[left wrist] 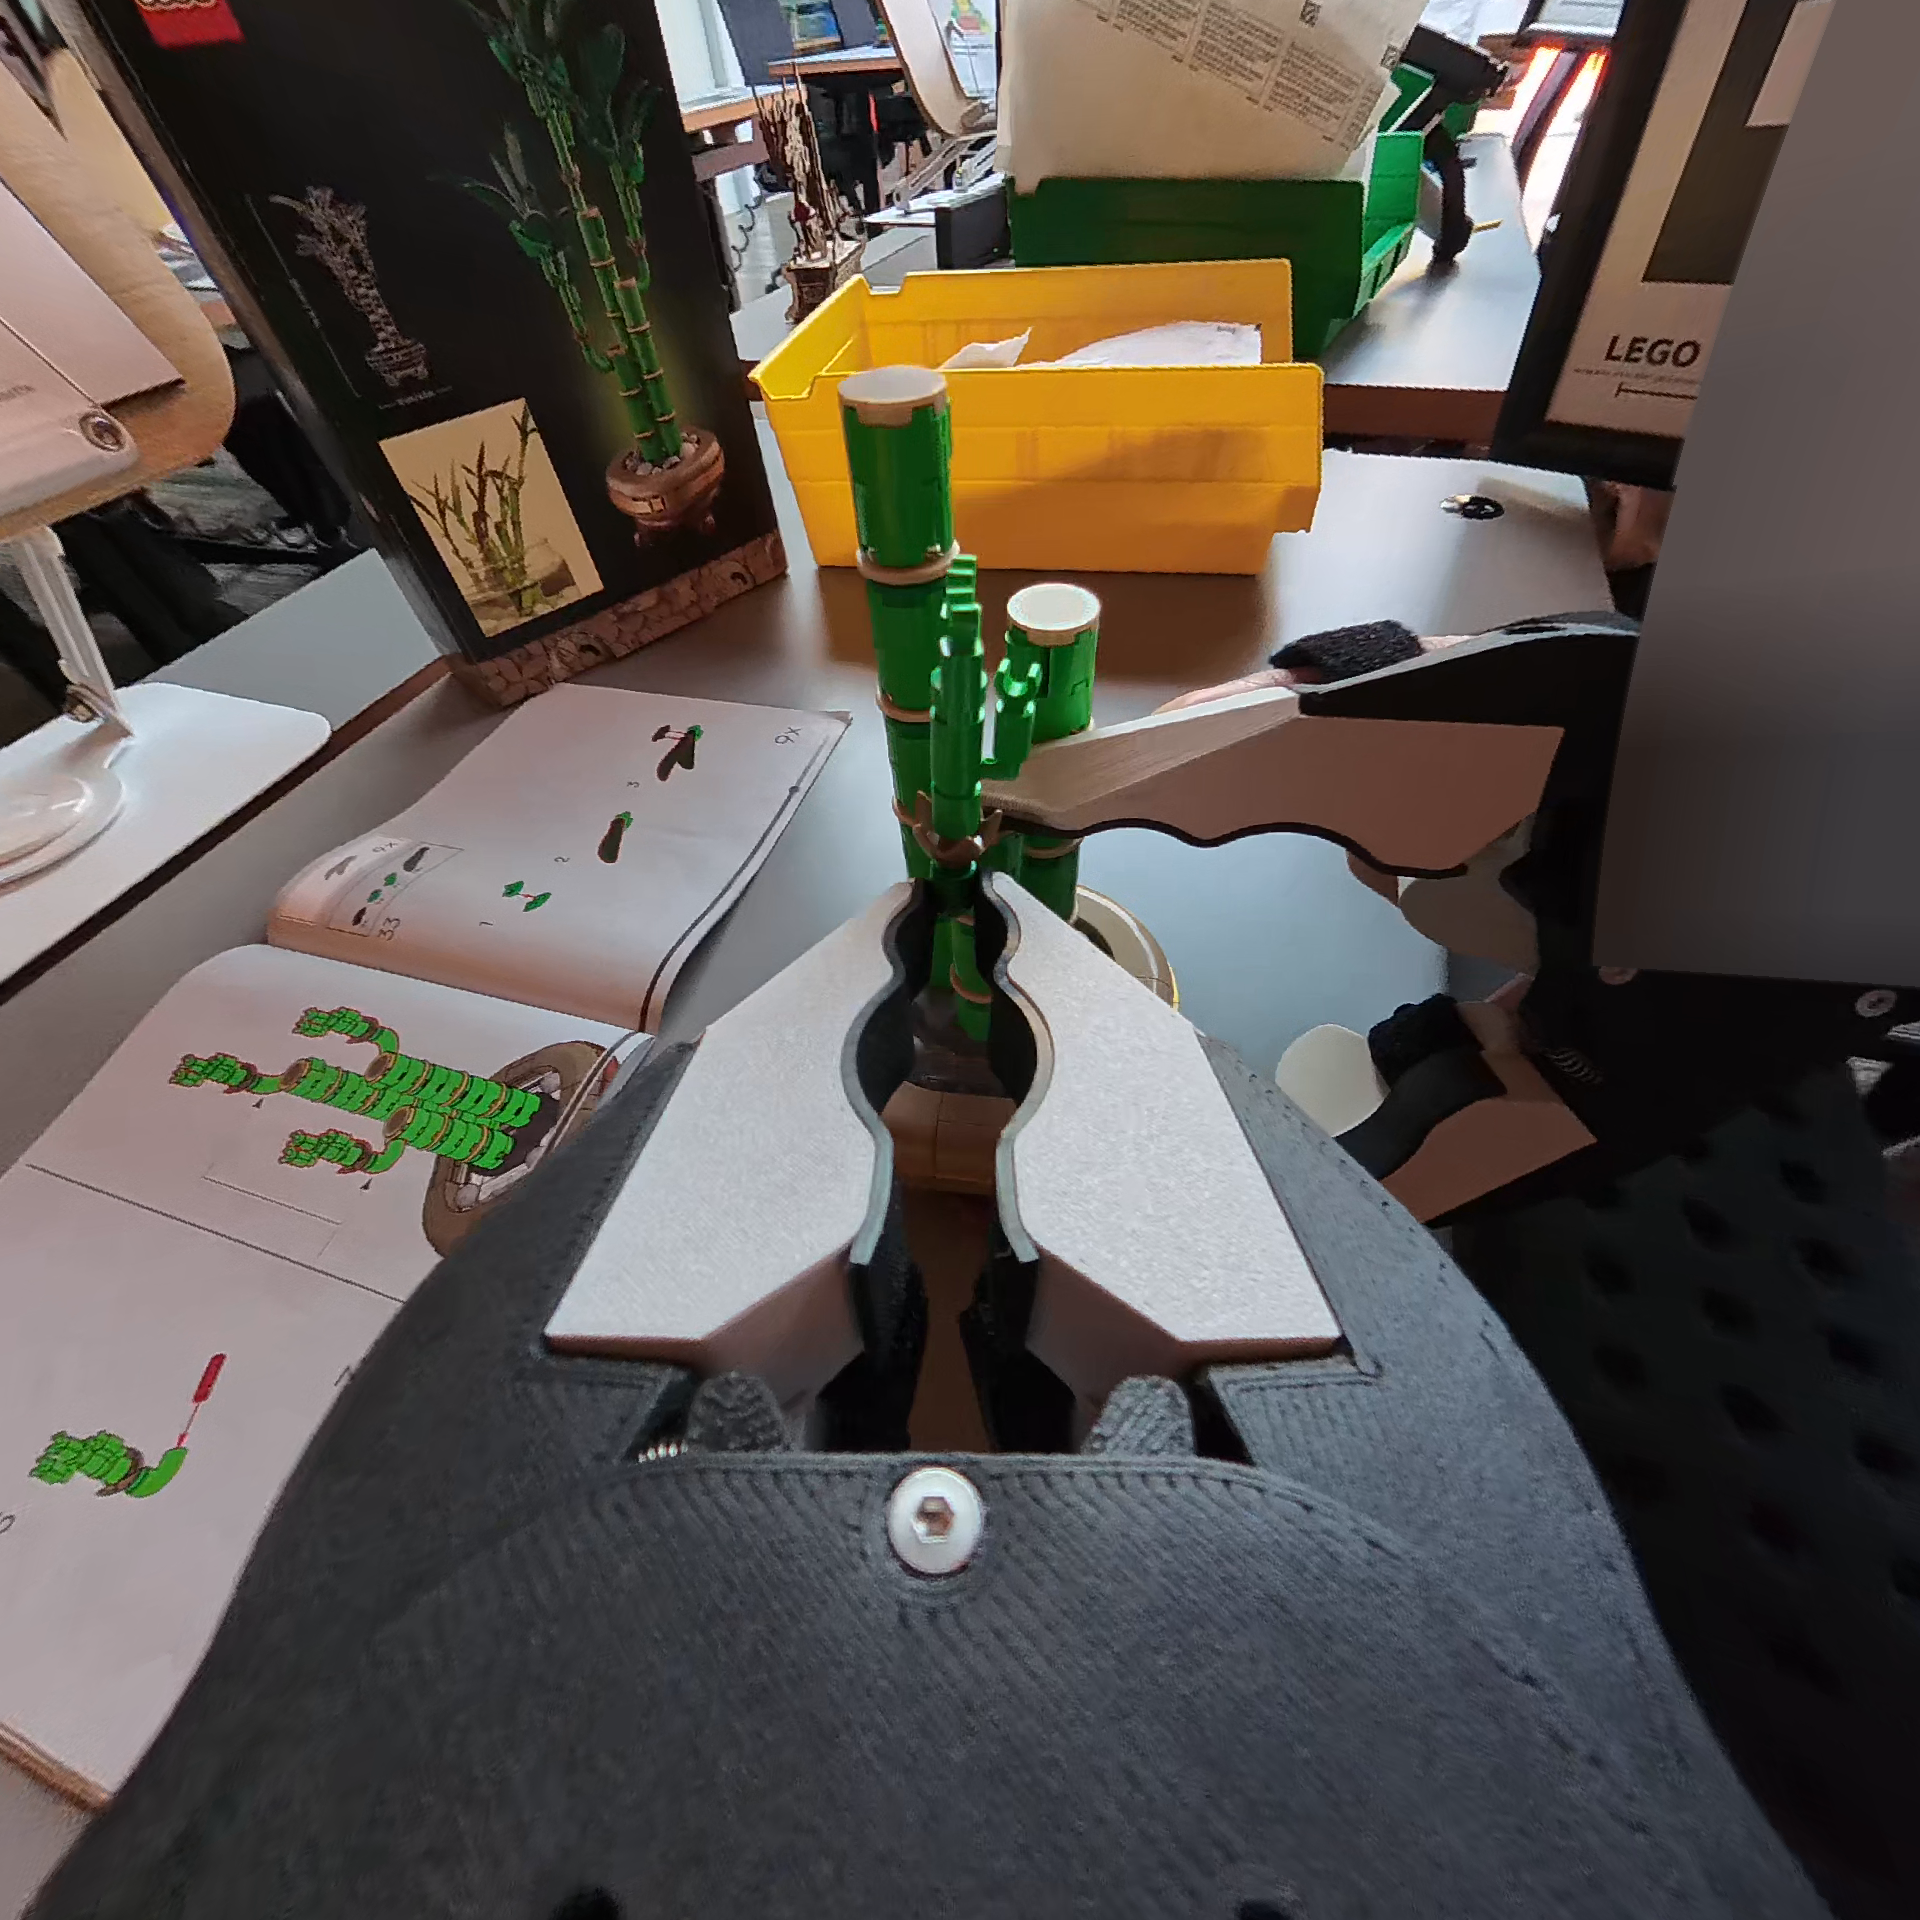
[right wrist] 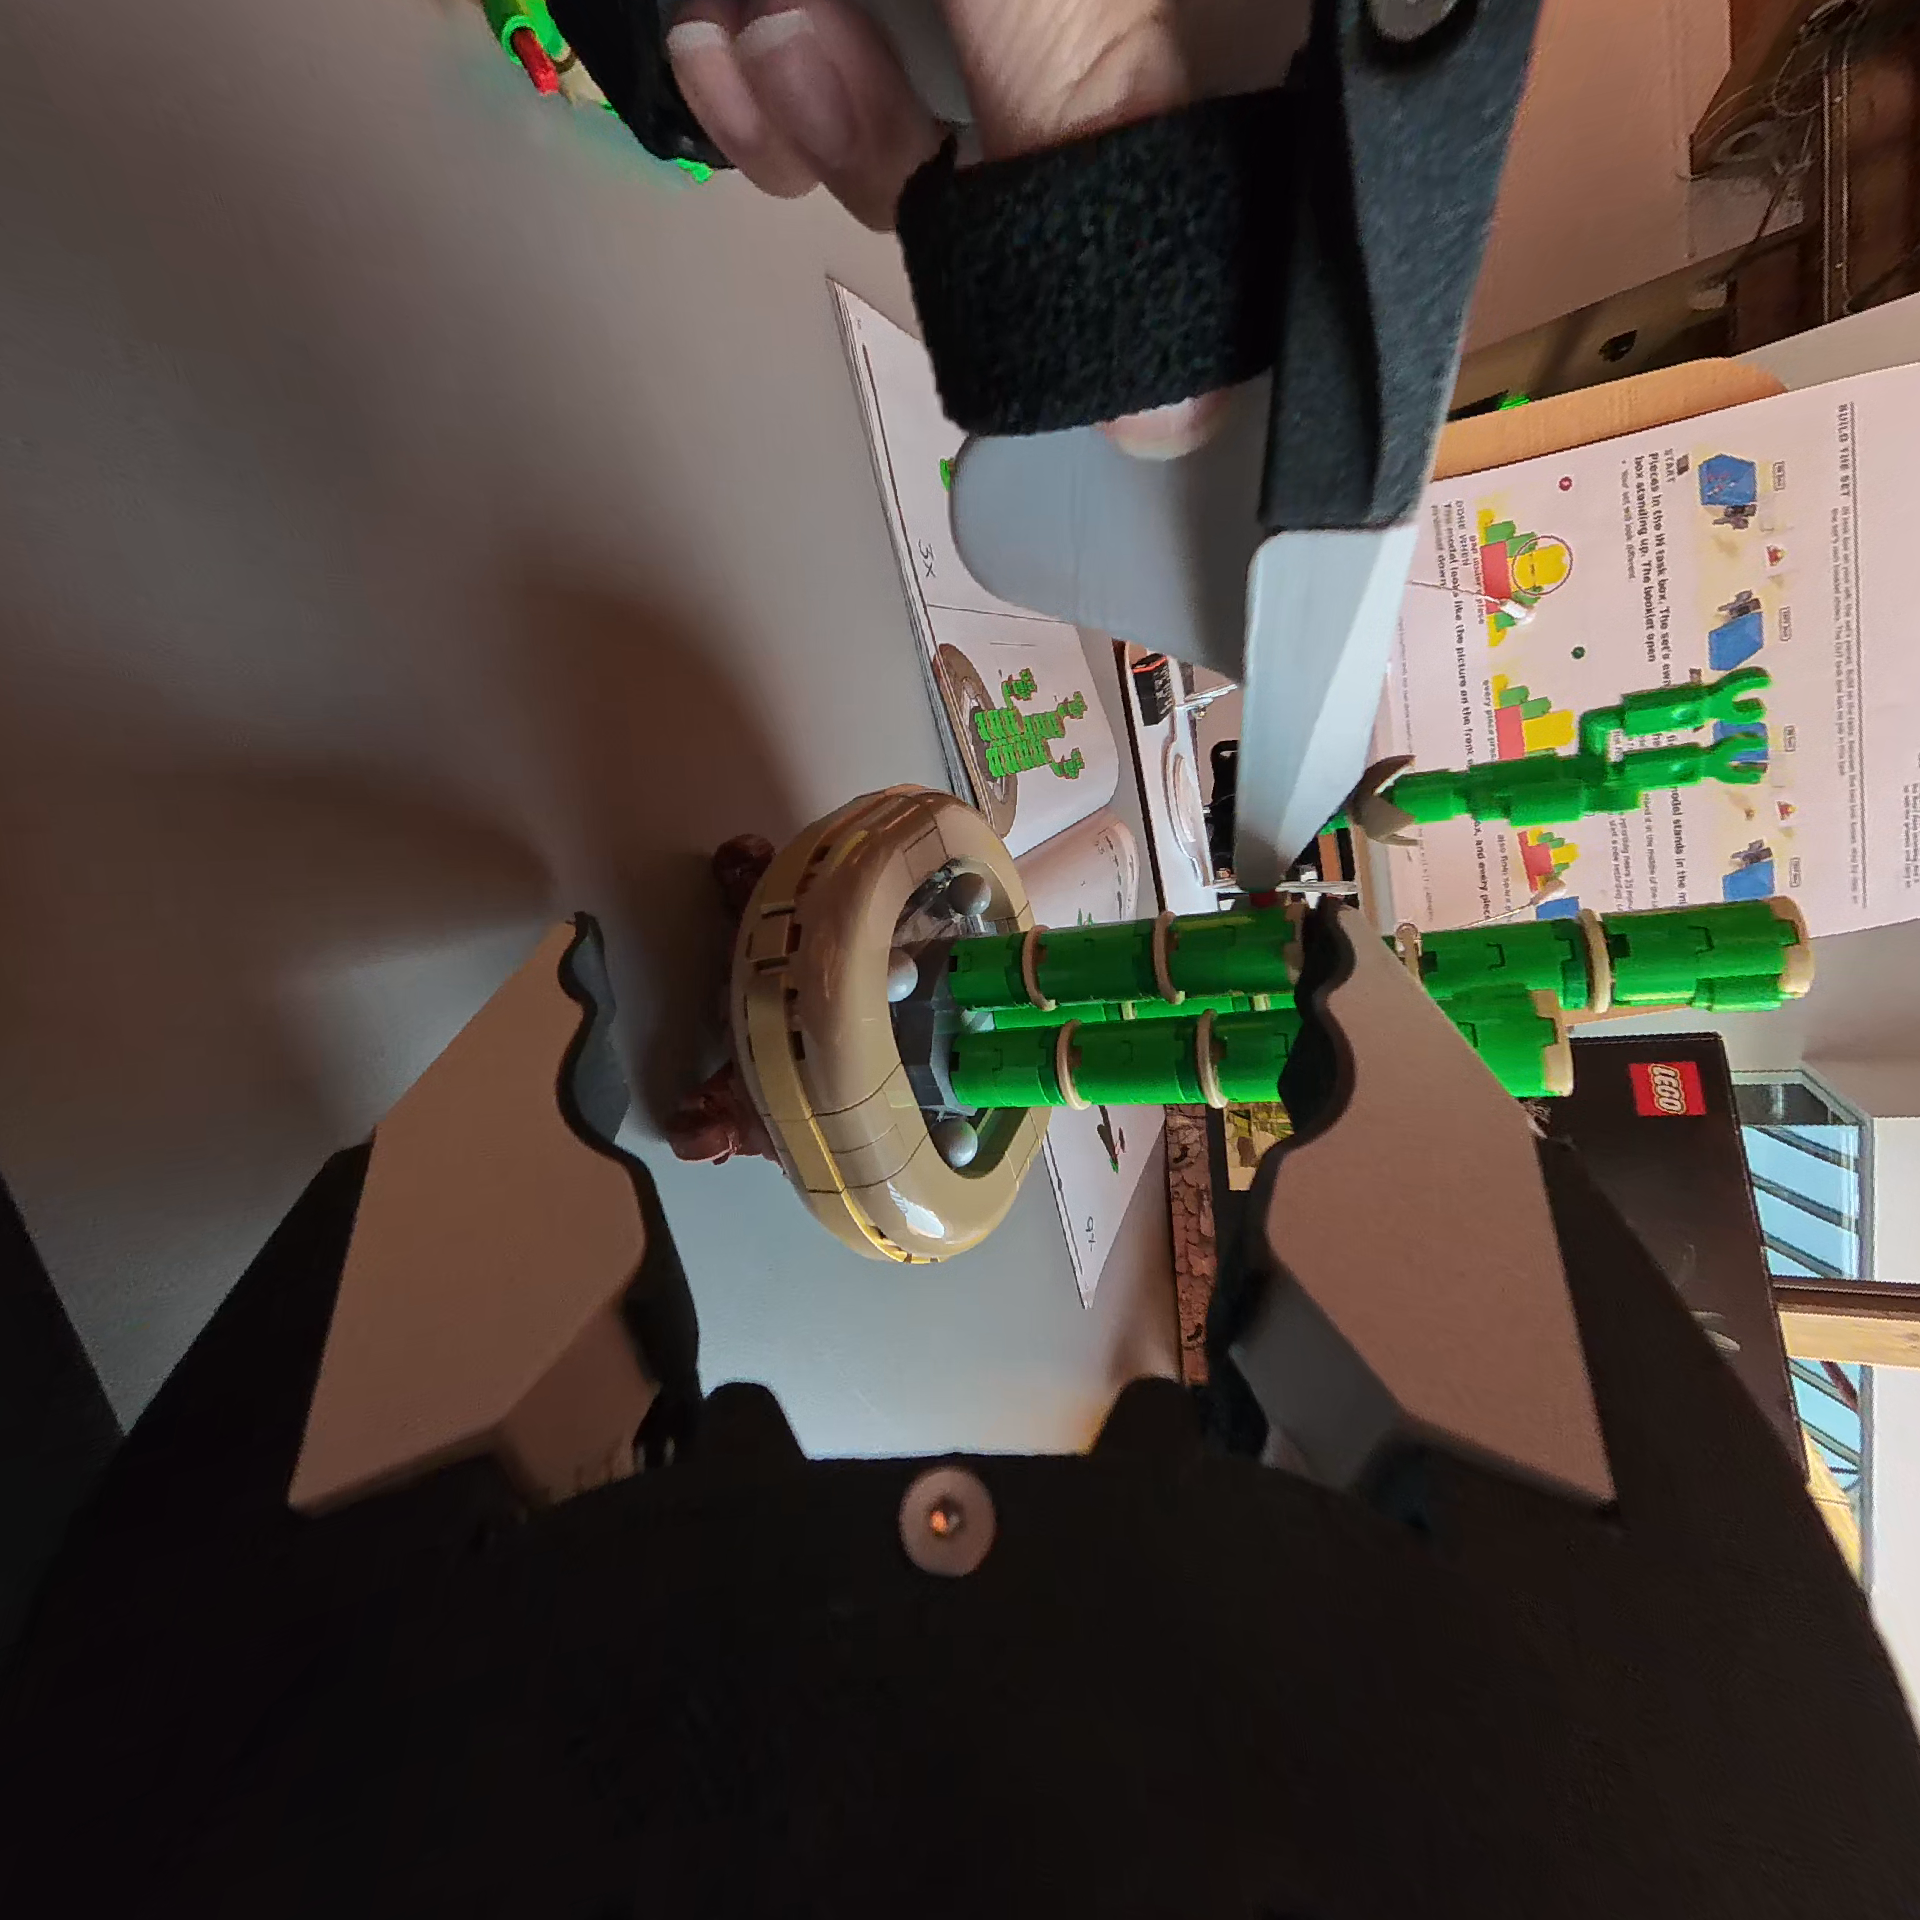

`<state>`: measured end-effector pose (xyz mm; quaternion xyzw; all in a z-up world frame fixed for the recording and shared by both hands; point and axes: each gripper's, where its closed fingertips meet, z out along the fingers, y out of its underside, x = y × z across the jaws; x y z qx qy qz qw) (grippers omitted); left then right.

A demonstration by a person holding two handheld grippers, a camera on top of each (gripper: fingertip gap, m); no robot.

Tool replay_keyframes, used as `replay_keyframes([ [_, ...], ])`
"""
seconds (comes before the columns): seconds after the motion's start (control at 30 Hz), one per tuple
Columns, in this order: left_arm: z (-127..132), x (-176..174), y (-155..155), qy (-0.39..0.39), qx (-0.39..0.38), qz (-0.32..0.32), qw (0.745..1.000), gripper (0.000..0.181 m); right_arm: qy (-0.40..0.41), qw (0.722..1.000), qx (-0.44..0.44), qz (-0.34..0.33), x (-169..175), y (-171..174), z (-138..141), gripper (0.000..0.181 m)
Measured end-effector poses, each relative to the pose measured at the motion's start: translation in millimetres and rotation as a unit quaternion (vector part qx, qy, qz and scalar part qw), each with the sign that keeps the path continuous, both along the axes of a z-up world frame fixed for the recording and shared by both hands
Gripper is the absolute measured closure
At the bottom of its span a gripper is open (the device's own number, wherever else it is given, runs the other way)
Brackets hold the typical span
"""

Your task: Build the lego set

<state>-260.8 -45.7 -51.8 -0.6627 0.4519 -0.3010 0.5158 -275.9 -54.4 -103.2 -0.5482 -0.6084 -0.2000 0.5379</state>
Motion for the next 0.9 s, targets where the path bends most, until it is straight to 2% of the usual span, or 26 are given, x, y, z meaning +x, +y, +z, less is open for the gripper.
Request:
replay_keyframes([
  [0.17,-0.5,-0.5,-0.5,0.000,0.009,0.005,1.000,0.174,0.001,1.000,-0.001,0.002,-0.5,-0.8,-0.1,0.052],
  [0.37,-0.4,0.0,0.0,-0.023,-0.043,-0.016,0.999,0.174,0.001,1.000,-0.001,0.001,-0.3,-0.4,-0.2,0.052],
  [0.67,-1.2,0.3,0.5,0.029,0.017,0.005,0.999,0.174,0.003,1.000,-0.005,0.002,0.2,-0.8,-0.2,0.051],
  [0.9,-1.2,0.6,0.8,0.035,0.004,0.006,0.999,0.174,0.004,1.000,-0.008,0.001,0.5,-1.0,0.0,0.052],
])
